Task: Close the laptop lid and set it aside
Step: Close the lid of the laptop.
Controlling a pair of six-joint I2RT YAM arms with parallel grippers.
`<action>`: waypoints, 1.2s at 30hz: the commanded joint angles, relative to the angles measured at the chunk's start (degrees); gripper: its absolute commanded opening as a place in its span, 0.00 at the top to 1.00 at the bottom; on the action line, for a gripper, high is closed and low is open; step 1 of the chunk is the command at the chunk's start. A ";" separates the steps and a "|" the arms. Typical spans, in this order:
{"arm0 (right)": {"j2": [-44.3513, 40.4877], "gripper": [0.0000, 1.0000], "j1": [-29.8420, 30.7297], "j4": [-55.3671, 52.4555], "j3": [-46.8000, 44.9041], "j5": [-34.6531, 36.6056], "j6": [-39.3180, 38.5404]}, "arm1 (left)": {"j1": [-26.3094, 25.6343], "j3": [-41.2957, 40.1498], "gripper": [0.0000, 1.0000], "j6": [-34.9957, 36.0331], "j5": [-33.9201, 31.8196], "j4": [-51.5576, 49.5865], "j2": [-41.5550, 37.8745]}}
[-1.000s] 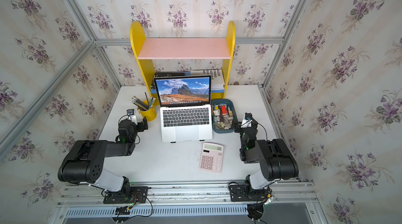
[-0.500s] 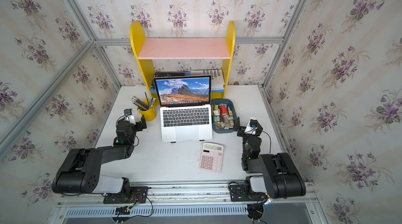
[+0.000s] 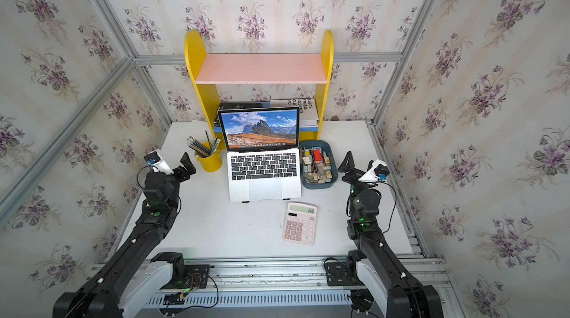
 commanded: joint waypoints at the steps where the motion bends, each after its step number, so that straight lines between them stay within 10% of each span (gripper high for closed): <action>1: -1.89 0.00 -0.30 -12.56 2.59 -3.16 8.31 | 0.04 2.08 0.00 -12.57 1.19 -15.16 -4.90; 15: 11.42 0.00 2.24 -33.53 37.73 -35.34 0.19 | 0.06 4.60 0.07 -17.73 20.35 -27.97 -14.04; 36: 46.26 0.00 20.46 -67.38 91.25 -27.85 -17.16 | 0.03 2.18 0.07 -16.85 28.44 -34.60 -20.58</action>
